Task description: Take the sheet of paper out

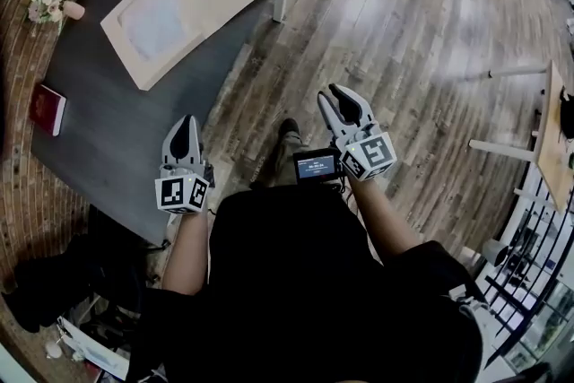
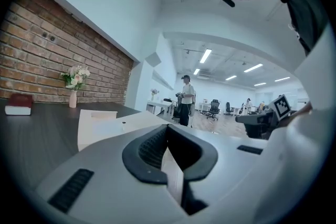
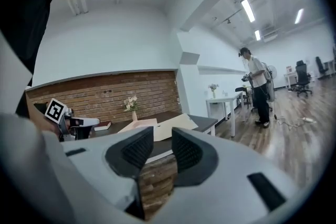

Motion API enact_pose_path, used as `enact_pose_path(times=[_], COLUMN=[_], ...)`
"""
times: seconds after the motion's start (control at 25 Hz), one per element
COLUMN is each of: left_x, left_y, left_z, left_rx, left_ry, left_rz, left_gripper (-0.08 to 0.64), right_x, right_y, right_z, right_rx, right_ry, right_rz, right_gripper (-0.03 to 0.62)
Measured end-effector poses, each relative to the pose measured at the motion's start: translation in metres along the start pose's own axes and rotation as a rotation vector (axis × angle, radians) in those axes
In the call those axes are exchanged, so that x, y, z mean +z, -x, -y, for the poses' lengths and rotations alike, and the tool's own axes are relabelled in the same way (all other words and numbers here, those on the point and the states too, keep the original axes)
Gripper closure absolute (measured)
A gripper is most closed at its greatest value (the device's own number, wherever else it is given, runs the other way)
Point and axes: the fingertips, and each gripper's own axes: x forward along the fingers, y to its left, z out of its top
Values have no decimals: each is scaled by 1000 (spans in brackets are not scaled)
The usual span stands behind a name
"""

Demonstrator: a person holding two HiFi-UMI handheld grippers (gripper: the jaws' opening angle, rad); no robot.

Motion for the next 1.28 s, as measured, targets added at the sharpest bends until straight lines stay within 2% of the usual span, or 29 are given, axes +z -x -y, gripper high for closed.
enact_pose_path(times=[0.12, 0.24, 0.44, 0.6, 0.76, 0.92, 1.28], left_x=[11, 17, 23, 26, 24, 22, 41], left_y=[-31, -57, -88, -103, -114, -128, -155], left_z=[10, 14, 12, 14, 4, -16, -88], left_rx=[33, 68, 131, 156, 176, 210, 322], left_ry=[-18, -30, -5, -3, -28, -13, 62], left_rz=[-5, -7, -5, -14, -20, -6, 71], left_gripper=[565, 565, 565, 565, 565, 565, 565], right_x=[3, 0, 2, 8, 13, 14, 32], right_y=[-21, -40, -74, -100, -128, -157, -250], right_z=[36, 69, 91, 108, 108, 105, 82], right_rx=[46, 64, 148, 178, 223, 255, 372], right_ry=[14, -22, -35, -44, -35, -39, 20], right_rz=[-22, -38, -56, -63, -60, -71, -126], right_gripper=[480, 480, 480, 480, 480, 480, 482])
